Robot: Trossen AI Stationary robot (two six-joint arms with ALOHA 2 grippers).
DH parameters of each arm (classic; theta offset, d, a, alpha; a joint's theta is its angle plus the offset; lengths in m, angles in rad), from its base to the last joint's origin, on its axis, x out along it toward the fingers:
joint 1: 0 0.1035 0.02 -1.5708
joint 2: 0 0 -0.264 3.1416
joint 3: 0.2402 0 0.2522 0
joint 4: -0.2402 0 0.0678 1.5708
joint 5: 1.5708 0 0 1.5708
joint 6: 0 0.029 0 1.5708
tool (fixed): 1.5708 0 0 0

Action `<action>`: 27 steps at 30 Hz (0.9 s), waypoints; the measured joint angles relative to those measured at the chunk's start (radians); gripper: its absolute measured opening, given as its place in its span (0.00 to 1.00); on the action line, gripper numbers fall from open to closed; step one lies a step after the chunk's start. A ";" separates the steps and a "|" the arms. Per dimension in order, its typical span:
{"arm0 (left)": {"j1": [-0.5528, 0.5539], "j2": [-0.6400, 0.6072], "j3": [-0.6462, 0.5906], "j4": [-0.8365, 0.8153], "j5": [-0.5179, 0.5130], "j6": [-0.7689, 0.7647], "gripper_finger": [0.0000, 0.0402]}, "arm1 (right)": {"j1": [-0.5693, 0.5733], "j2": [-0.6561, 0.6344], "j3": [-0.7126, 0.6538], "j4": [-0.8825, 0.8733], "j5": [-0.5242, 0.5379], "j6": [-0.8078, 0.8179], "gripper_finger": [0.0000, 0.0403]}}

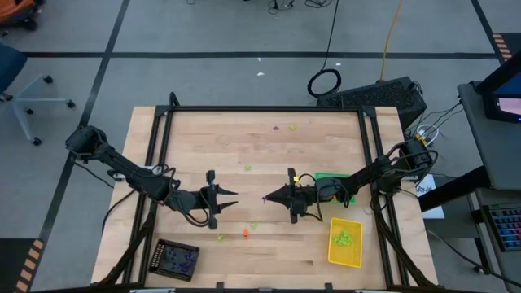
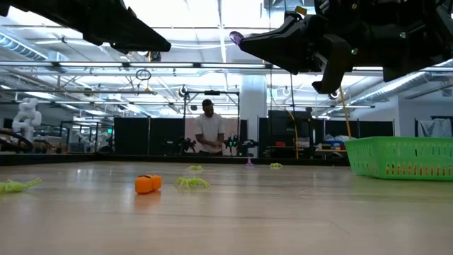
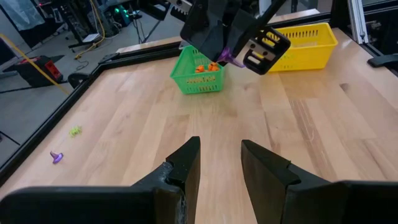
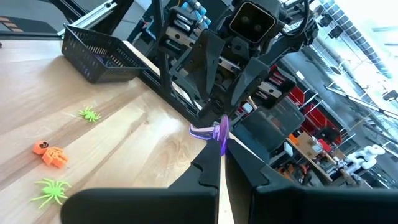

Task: Sort Halloween decoration
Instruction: Put the purple witch hat toy into the black bin

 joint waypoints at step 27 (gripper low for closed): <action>0.000 0.000 0.000 0.000 0.000 -0.001 0.29 | 0.000 0.000 0.000 0.000 -0.003 0.137 0.00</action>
